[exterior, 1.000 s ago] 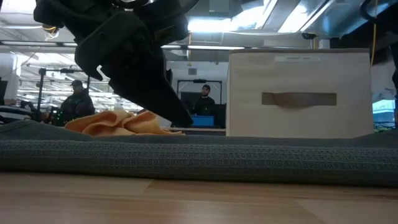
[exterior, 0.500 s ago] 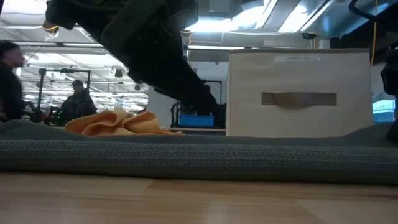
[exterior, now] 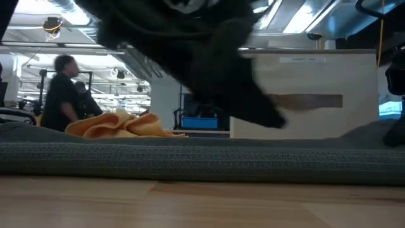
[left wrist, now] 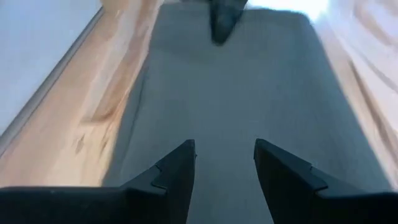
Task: Fold towel
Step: Fold the gray towel
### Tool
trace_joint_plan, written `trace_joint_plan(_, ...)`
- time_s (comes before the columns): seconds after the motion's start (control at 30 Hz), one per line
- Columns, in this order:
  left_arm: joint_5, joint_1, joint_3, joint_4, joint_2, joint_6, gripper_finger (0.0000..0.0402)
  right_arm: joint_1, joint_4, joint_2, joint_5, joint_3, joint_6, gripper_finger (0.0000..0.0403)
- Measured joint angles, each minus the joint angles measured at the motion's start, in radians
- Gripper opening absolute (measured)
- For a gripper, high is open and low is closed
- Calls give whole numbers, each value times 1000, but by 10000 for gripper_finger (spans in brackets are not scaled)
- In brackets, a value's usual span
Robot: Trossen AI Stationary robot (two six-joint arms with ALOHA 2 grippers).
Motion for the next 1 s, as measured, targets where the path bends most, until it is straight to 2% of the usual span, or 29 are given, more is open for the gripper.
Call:
trace_joint_plan(0.13,0,15,110,-5,87,44,159,0,7,0,0,-1,0,20)
trace_joint_plan(0.27,0,31,177,-6,135,111,159,0,8,0,-2,7,2,8)
trace_joint_plan(0.47,65,47,188,-15,185,93,159,0,16,-31,-19,22,60,16)
trace_joint_plan(0.63,74,47,192,2,207,87,159,-12,45,-70,25,22,53,8)
trace_joint_plan(0.77,79,47,192,-3,208,88,159,-64,143,-82,36,23,-46,7)
trace_joint_plan(1.0,76,47,191,-5,209,102,159,-201,328,-81,-51,23,-297,8)
